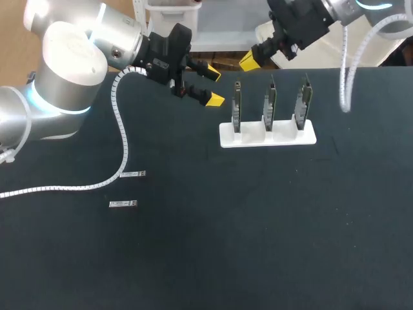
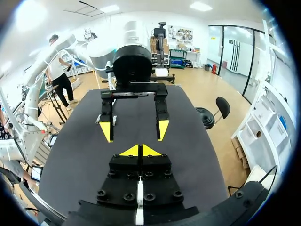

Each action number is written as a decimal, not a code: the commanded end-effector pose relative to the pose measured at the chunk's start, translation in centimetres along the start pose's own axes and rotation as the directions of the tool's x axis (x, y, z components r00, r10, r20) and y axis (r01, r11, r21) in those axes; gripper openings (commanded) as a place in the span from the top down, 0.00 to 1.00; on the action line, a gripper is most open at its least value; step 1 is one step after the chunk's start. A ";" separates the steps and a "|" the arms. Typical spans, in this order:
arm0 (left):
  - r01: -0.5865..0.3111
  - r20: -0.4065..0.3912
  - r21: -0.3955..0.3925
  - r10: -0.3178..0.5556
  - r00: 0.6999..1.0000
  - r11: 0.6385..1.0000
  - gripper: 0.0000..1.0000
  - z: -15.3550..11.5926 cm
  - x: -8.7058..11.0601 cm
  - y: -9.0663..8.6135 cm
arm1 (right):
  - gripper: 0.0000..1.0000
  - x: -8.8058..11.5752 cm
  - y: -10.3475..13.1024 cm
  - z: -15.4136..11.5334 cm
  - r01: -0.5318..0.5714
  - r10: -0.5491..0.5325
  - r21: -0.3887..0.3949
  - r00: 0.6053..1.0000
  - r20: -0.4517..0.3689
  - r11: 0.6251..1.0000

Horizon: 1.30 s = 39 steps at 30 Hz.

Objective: Pick up the optical module with the left hand, and insert it into the network port with the right hand.

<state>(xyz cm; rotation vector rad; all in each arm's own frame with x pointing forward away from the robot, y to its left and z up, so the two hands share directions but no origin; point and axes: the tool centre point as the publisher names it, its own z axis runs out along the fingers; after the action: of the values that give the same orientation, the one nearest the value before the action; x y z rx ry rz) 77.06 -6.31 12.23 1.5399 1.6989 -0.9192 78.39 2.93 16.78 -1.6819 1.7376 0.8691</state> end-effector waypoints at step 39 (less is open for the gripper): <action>0.002 -0.004 0.001 -0.002 1.000 1.000 0.00 0.0 -0.1 0.1 | 1.00 7.5 0.6 -6.5 -0.027 0.023 -0.107 0.999 -0.042 0.994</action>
<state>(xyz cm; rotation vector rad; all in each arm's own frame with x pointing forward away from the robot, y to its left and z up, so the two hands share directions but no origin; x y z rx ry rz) 77.06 -6.32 12.23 1.5399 1.6989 -0.9192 76.93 -6.89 15.30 -1.7398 1.7757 0.9366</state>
